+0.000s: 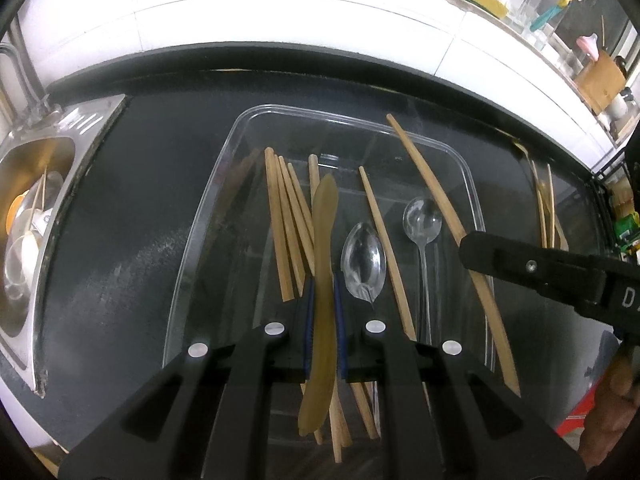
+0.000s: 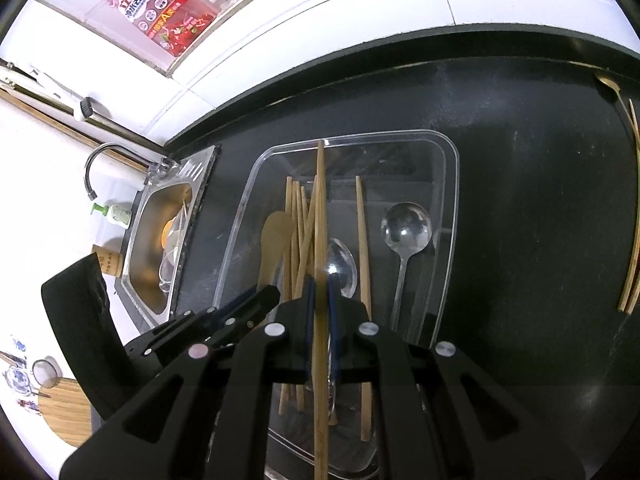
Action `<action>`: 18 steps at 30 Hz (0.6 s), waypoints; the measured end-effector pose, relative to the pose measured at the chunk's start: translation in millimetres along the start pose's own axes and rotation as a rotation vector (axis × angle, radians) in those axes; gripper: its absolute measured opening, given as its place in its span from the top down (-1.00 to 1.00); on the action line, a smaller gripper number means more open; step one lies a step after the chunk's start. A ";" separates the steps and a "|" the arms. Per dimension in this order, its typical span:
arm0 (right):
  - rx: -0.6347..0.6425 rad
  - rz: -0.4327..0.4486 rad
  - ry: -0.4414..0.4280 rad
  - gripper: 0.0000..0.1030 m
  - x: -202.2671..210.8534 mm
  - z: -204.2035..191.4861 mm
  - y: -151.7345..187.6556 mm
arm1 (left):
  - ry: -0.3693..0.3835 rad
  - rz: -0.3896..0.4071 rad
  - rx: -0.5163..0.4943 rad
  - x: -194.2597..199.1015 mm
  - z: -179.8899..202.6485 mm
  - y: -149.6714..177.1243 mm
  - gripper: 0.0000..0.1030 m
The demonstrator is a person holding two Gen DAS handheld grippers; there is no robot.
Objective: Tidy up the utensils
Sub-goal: 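Carry the wooden spoon and chopstick over the clear container and release both, then move both open tools back over the remaining wooden utensils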
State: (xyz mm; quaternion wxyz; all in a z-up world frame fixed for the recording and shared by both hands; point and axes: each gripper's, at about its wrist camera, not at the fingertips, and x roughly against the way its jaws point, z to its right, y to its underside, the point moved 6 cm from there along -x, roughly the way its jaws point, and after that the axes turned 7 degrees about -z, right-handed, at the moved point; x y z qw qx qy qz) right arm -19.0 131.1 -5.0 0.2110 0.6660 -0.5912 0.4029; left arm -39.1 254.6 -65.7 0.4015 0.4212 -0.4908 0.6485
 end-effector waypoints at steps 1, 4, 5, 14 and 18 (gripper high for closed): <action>-0.009 -0.003 0.000 0.86 -0.6 0.9 -0.2 | 0.003 -0.003 -0.003 -0.2 0.5 -0.2 0.83; -0.042 -0.033 -0.008 0.85 -4.5 2.4 -0.6 | -0.016 -0.010 -0.021 -1.2 2.7 0.0 0.72; -0.056 -0.045 -0.014 0.76 -6.4 2.3 -0.5 | -0.030 -0.015 -0.028 -1.7 3.0 0.2 0.21; -0.013 0.160 0.037 -0.89 20.5 -1.9 -15.9 | -0.113 0.041 -0.037 17.4 -1.0 2.1 -0.88; -0.016 0.188 0.068 -0.89 24.6 4.1 -18.7 | -0.120 0.058 -0.027 23.3 0.6 2.8 -0.88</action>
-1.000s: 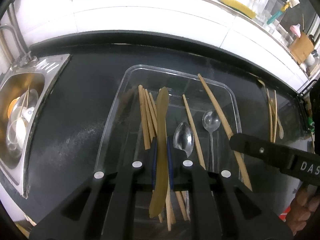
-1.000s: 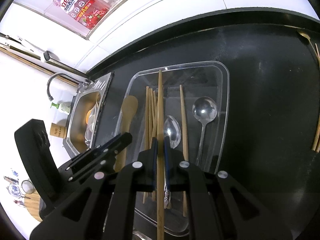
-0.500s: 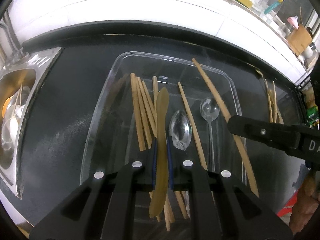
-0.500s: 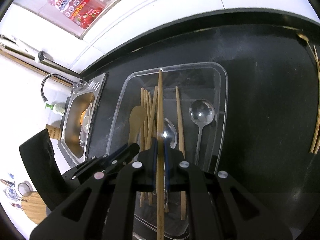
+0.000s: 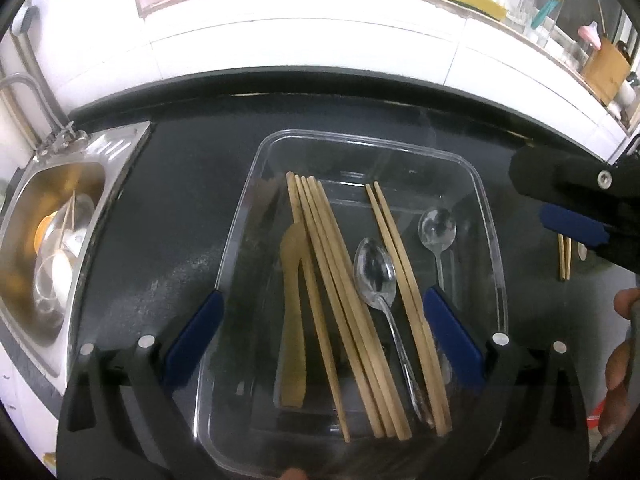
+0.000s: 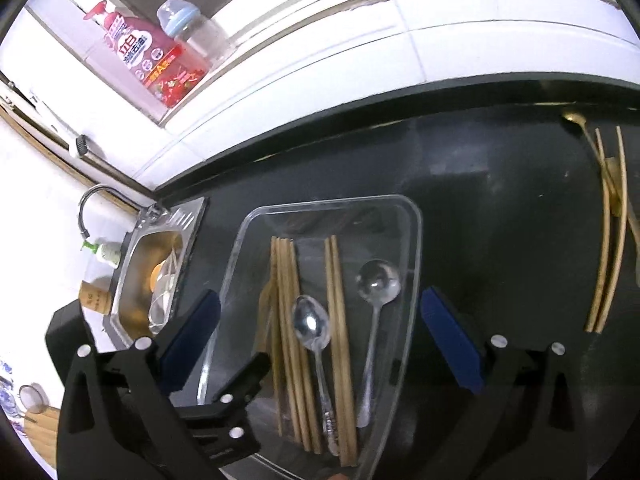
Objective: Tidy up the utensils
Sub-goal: 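Move both open tools back over the remaining wooden utensils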
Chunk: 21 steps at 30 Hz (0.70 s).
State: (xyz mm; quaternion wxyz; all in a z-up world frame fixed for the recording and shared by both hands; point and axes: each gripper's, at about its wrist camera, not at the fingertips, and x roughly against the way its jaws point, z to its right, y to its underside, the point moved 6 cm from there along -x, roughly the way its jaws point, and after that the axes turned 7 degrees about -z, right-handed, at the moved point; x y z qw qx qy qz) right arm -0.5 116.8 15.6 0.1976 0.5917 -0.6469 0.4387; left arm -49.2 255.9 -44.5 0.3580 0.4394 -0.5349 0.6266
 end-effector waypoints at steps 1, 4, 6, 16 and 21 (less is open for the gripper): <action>0.001 0.010 0.013 -0.89 1.4 3.1 0.0 | -0.003 0.006 -0.001 0.8 1.8 -0.7 -0.88; 0.010 0.037 0.057 -0.89 12.8 19.9 3.1 | -0.004 0.037 -0.016 2.8 13.0 -5.1 -0.88; -0.003 0.071 0.097 -0.89 22.3 36.1 2.7 | 0.015 0.052 -0.035 2.8 26.0 -8.3 -0.88; -0.201 0.137 0.257 -0.89 74.3 158.7 6.2 | 0.154 0.022 -0.237 -13.1 152.6 -31.6 -0.88; -0.230 0.163 0.421 -0.89 104.1 220.2 18.6 | 0.183 0.012 -0.338 -29.6 220.4 -39.6 -0.88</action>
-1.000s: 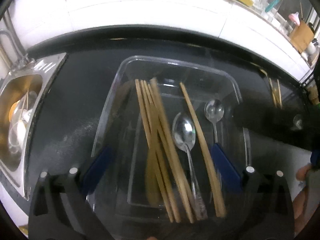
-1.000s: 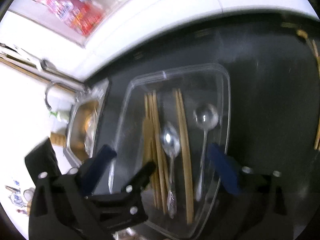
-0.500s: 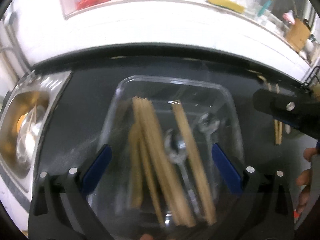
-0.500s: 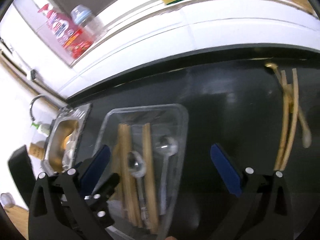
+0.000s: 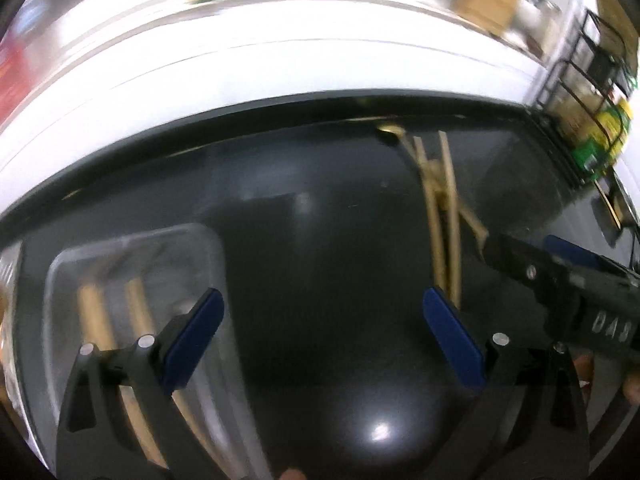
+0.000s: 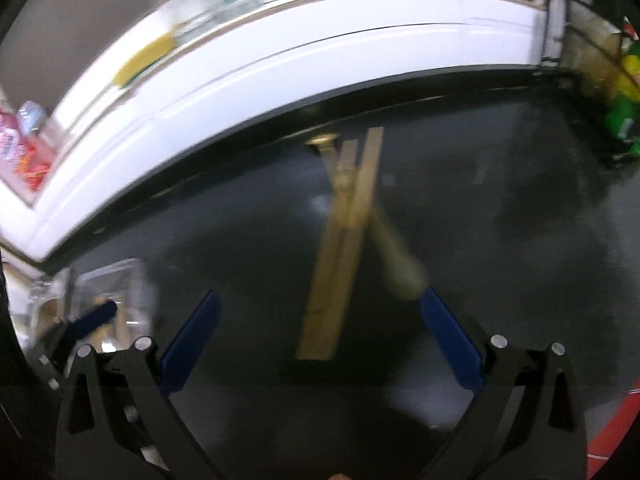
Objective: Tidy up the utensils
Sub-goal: 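Move both open tools back over the remaining wooden utensils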
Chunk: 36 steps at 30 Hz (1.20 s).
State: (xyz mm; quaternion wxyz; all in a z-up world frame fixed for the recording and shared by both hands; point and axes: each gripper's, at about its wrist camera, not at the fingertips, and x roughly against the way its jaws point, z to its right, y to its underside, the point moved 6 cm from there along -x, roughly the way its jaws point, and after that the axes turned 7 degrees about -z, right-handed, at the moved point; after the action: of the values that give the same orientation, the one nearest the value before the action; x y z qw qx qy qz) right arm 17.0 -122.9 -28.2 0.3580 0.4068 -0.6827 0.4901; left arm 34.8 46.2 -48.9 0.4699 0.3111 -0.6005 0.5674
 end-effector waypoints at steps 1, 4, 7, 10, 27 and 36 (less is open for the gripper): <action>-0.005 0.000 0.019 -0.90 -0.9 8.8 -0.4 | 0.010 -0.009 -0.021 -8.1 13.2 -6.7 -0.88; -0.055 -0.010 0.069 -0.89 -4.8 42.1 1.3 | 0.020 -0.038 -0.082 -26.0 39.8 -15.4 -0.88; -0.102 -0.023 0.095 -0.89 -8.8 68.5 0.6 | 0.016 -0.068 -0.099 -43.8 53.1 -22.7 -0.88; -0.107 -0.029 0.125 -0.89 -13.2 85.9 -2.3 | -0.007 -0.100 -0.096 -59.4 54.4 -27.1 -0.88; 0.225 -0.079 0.195 -0.89 -59.8 68.2 -5.5 | 0.003 -0.192 -0.094 -102.6 60.8 -30.0 -0.88; 0.357 -0.043 0.167 -0.89 -76.5 56.2 -0.8 | -0.044 -0.179 -0.144 -114.5 65.6 -46.9 -0.89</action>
State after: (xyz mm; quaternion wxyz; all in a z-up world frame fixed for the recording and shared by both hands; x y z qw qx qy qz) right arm 44.2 -161.4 -110.6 0.3459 0.4362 -0.5439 0.6279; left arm 105.2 -43.5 -130.1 0.5263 0.3412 -0.6197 0.4717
